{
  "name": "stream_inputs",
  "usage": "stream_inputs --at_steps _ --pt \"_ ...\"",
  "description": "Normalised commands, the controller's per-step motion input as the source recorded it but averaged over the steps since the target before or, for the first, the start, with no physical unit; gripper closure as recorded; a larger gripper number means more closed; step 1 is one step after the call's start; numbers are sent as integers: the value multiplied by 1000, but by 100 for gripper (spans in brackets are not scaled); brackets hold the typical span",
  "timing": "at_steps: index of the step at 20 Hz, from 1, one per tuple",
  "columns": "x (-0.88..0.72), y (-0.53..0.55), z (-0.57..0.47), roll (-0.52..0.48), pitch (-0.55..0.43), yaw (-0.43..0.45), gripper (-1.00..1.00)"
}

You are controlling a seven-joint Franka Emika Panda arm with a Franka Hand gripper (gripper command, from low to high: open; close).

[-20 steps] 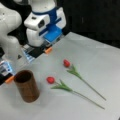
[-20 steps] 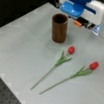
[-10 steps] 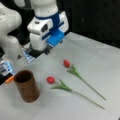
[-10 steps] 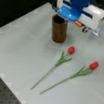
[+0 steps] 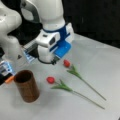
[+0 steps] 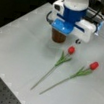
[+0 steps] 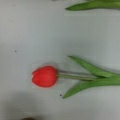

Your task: Flower insertion into a vase

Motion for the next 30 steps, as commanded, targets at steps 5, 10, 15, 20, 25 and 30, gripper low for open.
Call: stream_inputs --at_steps 5,10,15,20,25,30 --pt "453 -122 -257 120 173 -37 -100" --pt "445 -147 -150 76 198 -11 -100" --pt "384 -159 -131 103 225 43 -100" --pt "304 -123 -193 58 182 12 -100" --pt "230 -17 -191 32 91 -21 -100" --pt "81 68 -152 39 27 -12 -100"
